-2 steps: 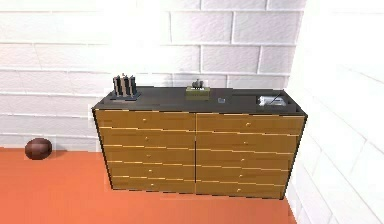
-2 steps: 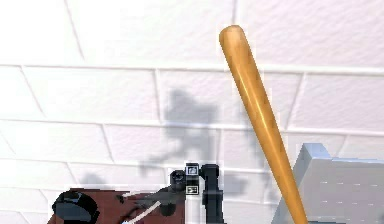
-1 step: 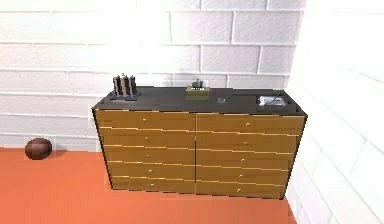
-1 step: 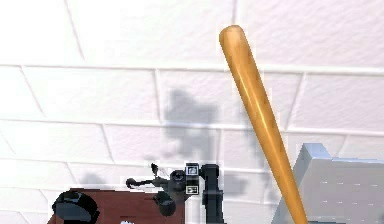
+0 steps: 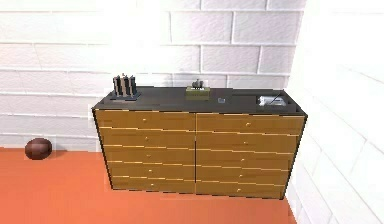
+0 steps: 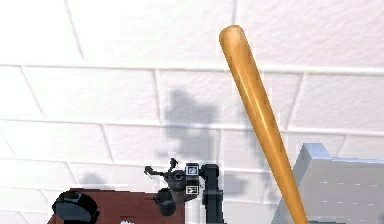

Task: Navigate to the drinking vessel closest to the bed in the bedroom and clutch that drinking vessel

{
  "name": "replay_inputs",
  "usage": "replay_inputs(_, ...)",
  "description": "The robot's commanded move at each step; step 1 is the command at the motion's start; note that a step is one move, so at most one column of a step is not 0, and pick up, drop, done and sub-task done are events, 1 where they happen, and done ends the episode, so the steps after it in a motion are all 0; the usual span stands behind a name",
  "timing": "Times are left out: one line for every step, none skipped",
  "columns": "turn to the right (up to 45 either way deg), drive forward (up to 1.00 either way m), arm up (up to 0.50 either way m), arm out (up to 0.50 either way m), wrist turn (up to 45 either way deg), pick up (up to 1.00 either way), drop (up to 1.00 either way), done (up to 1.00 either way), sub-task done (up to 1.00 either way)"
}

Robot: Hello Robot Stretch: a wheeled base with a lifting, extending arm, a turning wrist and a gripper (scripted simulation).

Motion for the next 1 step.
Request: replay_inputs(0.0, 0.00, -0.30, 0.00, 0.0, 0.00, 0.00, 0.00, 0.00)
